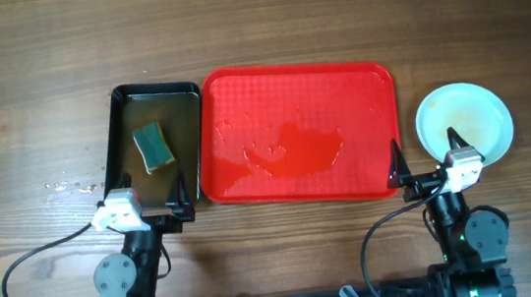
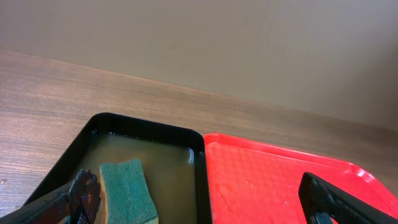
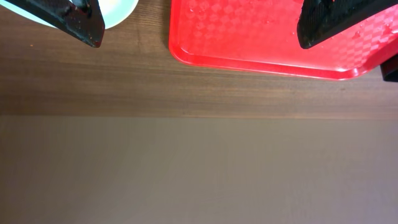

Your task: Clean dirty plates on tray and stack at the side

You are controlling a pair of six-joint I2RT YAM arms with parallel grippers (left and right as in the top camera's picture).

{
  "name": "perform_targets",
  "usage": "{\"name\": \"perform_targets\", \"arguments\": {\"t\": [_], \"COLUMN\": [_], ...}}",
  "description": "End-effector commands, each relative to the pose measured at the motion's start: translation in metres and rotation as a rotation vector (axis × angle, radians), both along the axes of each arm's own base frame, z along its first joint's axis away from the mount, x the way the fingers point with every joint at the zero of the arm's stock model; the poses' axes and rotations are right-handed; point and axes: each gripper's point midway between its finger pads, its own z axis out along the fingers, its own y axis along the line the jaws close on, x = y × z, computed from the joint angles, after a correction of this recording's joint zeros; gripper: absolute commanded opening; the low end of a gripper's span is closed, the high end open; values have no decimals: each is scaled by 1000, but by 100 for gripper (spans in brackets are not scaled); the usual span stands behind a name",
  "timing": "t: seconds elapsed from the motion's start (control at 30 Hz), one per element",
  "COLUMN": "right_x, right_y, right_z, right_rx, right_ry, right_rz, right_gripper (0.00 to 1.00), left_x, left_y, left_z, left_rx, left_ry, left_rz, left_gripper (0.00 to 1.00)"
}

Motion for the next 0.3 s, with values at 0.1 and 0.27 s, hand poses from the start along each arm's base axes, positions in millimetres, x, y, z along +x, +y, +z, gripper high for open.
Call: {"name": "perform_targets", "arguments": {"t": [0.1,0.27], "right_x": [0,0], "right_y": [1,1], "right_z": [2,2], "right_rx": [3,3], "right_ry": [-9,-9], "right_rz": [9,9], "right_gripper": [100,99], "left_x": [0,0], "left_y": [0,0], "left_z": [-1,-1], "left_rx": [20,20], "left_ry": [-4,-4], "left_rz": [-6,-6], "left_gripper": [100,100]}}
